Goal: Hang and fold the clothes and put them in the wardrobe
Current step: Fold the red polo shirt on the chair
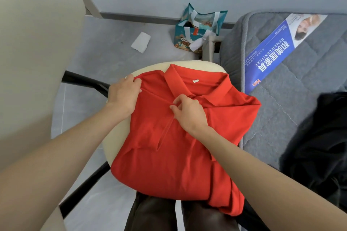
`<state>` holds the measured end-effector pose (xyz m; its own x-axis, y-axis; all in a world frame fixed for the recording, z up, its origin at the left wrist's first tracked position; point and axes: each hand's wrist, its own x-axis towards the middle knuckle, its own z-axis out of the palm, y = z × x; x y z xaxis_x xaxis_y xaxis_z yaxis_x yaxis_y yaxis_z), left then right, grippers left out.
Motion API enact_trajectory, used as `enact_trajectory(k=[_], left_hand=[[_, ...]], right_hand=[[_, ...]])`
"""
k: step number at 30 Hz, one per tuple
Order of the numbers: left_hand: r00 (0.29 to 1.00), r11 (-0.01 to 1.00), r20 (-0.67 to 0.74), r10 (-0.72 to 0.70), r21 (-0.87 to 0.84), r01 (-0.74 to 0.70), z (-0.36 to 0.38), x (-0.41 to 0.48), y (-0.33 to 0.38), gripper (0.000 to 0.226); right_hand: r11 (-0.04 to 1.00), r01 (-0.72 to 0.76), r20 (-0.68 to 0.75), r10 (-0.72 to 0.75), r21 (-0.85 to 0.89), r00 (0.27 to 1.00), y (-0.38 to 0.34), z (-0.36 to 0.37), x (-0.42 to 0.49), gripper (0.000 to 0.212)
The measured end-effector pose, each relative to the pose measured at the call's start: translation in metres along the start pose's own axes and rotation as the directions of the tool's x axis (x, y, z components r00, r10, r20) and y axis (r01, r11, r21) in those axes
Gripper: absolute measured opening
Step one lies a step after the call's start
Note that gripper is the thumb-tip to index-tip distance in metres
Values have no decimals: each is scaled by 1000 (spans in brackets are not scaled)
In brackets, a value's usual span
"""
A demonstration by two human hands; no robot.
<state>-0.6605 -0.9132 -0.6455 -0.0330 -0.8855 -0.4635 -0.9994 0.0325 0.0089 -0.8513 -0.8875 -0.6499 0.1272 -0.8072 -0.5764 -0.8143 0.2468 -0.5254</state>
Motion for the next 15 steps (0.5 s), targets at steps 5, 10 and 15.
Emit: enact_trajectory(k=[5,10,15], left_hand=[[994,993,-38,-98,-73,95,1,0,2,24],[989,980,-43,140,-136,-145,4,-5,27,80],[988,991,110,110,-88,-100,6,14,46,121]], right_hand=[[992,116,-61,-112,57,992,-2,-21,1,13],[988,118,-321,-143,-97,936,38,-58,-12,41],[971,-91,-96,70,-223,993,85,-86,-3,98]])
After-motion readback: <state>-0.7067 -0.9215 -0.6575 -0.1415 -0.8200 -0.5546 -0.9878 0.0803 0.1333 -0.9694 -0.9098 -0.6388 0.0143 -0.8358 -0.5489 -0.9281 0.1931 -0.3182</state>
